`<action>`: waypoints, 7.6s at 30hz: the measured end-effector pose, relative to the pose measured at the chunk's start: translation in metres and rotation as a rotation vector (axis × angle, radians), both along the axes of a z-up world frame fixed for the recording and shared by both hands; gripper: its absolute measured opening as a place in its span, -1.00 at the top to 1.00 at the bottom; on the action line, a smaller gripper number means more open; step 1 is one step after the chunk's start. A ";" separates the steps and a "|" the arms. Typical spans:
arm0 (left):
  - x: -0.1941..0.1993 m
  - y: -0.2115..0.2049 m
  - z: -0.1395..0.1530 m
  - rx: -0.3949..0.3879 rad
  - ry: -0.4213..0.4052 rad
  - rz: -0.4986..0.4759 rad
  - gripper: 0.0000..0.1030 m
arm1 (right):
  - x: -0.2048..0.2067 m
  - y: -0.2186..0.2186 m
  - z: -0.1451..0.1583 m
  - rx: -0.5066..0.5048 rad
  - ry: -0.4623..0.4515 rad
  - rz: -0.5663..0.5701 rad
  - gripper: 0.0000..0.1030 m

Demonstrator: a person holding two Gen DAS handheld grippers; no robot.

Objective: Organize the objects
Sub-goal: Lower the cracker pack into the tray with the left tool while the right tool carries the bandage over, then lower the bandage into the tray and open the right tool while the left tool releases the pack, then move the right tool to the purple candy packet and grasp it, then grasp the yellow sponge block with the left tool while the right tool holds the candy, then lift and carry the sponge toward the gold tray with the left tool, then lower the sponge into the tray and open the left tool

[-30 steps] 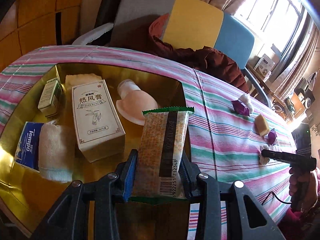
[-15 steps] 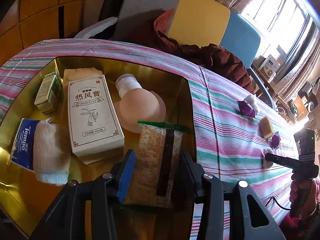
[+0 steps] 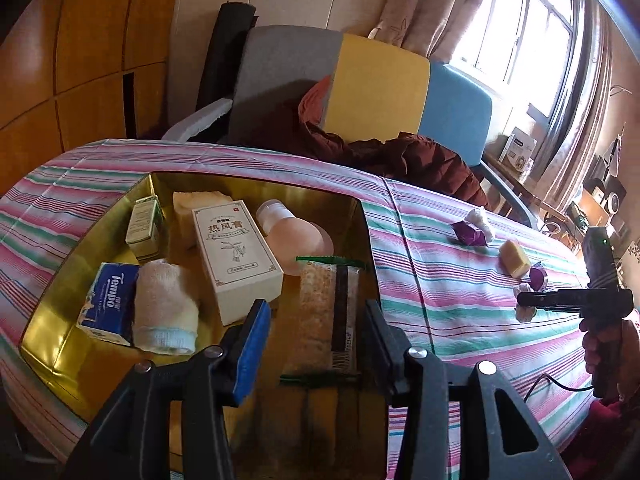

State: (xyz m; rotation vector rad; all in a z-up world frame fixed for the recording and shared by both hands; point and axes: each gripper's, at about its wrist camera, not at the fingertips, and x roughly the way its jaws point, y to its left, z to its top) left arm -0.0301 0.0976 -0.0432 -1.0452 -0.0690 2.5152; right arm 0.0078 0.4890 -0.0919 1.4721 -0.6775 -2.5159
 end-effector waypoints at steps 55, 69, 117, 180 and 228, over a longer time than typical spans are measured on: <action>0.014 -0.021 0.002 0.143 -0.062 0.040 0.08 | -0.040 -0.190 0.038 0.280 0.104 0.157 -0.22; 0.054 0.040 0.006 0.104 -0.055 -0.182 0.08 | 0.006 -0.071 0.017 0.392 -0.049 -0.042 -0.26; 0.072 0.218 -0.022 -0.057 -0.165 -0.452 0.08 | -0.005 0.140 -0.016 0.263 -0.080 -0.316 0.29; 0.006 0.311 -0.061 -0.054 -0.019 -0.357 -0.12 | 0.034 0.128 0.000 0.052 -0.089 -0.216 0.36; -0.004 -0.044 -0.008 0.002 -0.142 0.018 -0.13 | 0.007 0.014 0.014 0.223 0.161 0.117 0.36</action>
